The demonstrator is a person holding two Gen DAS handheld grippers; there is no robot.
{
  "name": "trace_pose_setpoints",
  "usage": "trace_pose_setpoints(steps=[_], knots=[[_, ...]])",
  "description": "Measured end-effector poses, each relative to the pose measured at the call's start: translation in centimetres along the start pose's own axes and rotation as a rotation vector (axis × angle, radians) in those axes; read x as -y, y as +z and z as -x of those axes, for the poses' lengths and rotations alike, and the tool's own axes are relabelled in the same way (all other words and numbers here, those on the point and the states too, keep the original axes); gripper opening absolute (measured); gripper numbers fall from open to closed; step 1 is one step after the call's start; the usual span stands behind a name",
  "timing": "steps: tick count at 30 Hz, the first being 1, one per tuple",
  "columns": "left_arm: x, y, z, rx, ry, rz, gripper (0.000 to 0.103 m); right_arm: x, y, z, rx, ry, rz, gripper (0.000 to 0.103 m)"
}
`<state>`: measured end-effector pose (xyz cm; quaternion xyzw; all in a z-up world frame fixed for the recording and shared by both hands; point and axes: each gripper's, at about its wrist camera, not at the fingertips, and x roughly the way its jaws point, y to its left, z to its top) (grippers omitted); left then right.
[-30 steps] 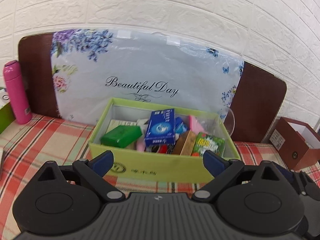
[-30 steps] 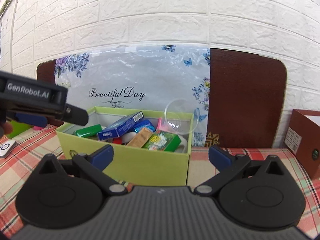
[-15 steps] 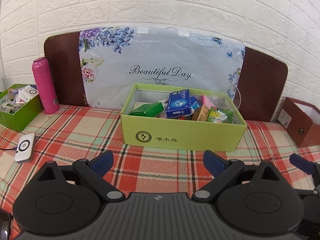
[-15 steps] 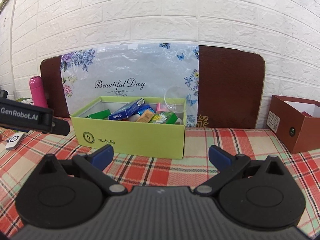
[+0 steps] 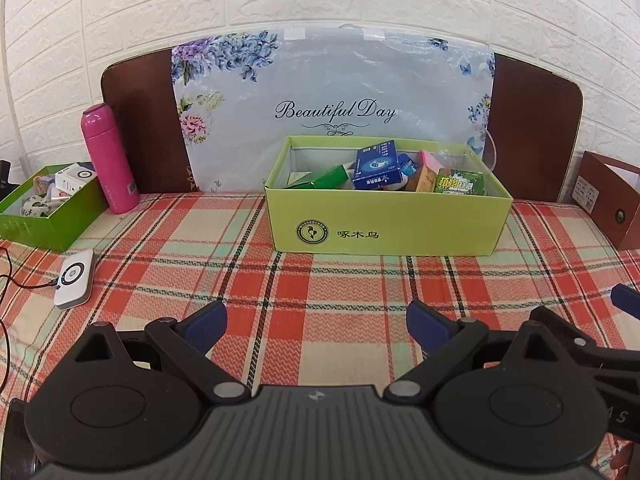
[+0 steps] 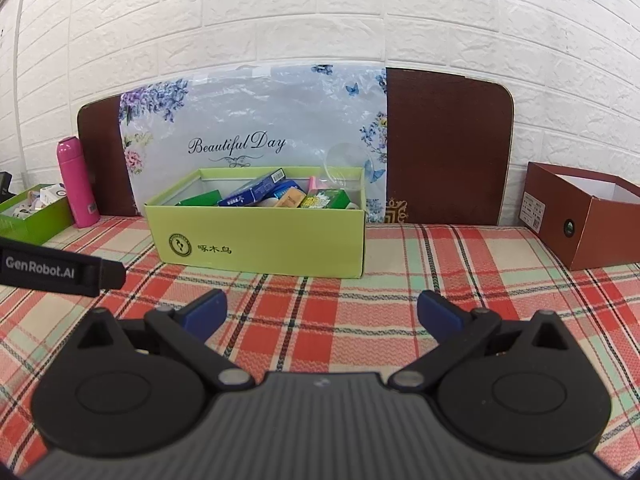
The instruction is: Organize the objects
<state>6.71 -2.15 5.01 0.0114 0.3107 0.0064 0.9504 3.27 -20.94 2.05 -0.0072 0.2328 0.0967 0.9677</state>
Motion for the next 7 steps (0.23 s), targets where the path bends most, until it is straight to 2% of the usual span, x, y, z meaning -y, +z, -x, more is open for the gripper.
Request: trace_pose_setpoints(steps=[7], knots=[[0.2, -0.5, 0.16, 0.005, -0.026, -0.004, 0.099, 0.04, -0.26, 0.27, -0.005, 0.004, -0.012, 0.103]])
